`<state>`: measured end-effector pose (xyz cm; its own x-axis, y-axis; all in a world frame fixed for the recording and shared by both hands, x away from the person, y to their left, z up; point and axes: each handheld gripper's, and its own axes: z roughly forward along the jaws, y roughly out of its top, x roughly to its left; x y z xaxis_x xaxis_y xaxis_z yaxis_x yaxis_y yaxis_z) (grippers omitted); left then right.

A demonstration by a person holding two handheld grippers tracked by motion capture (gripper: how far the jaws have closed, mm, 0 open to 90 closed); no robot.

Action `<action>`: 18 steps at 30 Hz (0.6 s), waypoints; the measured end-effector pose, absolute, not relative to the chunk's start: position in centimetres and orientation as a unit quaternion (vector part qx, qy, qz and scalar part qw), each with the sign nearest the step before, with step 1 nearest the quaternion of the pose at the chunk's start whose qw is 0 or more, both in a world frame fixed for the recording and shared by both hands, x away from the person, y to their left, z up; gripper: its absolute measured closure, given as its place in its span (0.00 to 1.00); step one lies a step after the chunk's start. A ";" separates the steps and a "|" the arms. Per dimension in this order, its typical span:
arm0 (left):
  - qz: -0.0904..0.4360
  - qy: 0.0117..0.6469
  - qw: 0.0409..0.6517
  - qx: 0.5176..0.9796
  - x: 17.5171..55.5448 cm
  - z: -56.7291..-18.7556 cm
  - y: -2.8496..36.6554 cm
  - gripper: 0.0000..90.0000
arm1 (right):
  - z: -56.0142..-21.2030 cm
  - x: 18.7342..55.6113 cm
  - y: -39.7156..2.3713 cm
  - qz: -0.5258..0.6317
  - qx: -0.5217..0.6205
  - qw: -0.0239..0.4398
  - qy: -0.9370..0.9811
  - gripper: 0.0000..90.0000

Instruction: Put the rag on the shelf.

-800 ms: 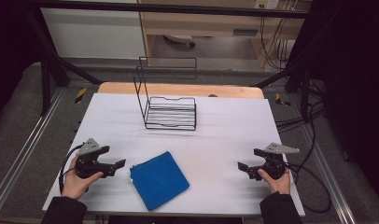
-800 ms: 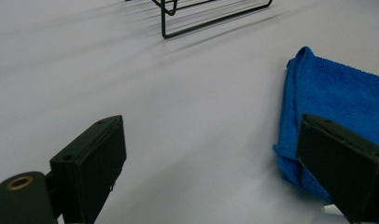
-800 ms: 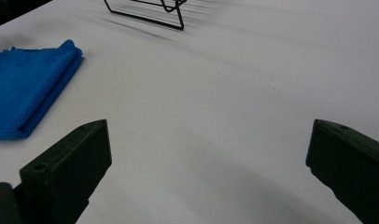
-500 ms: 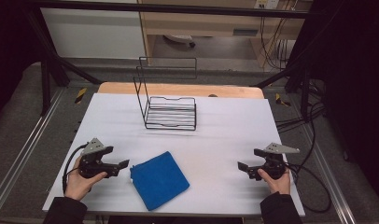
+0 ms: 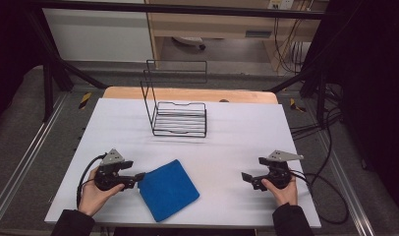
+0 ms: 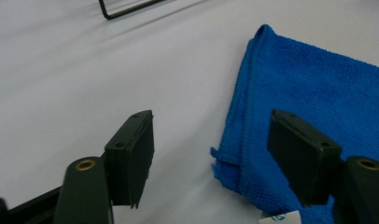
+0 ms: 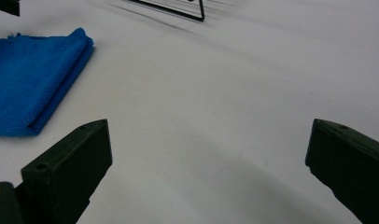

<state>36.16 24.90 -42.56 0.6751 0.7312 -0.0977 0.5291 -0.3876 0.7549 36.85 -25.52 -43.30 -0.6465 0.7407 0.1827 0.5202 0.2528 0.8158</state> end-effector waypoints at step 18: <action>0.071 0.391 0.356 0.846 36.4 -44.4 23.5 0.68 | -42.6 37.0 -20.2 0.451 0.373 0.117 0.803 0.04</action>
<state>36.37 23.50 -44.39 0.6837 0.7126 -0.1575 0.6111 -0.4409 0.6574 36.99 -20.23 -42.65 -0.6947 0.7038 0.1486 0.4931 0.3155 0.8107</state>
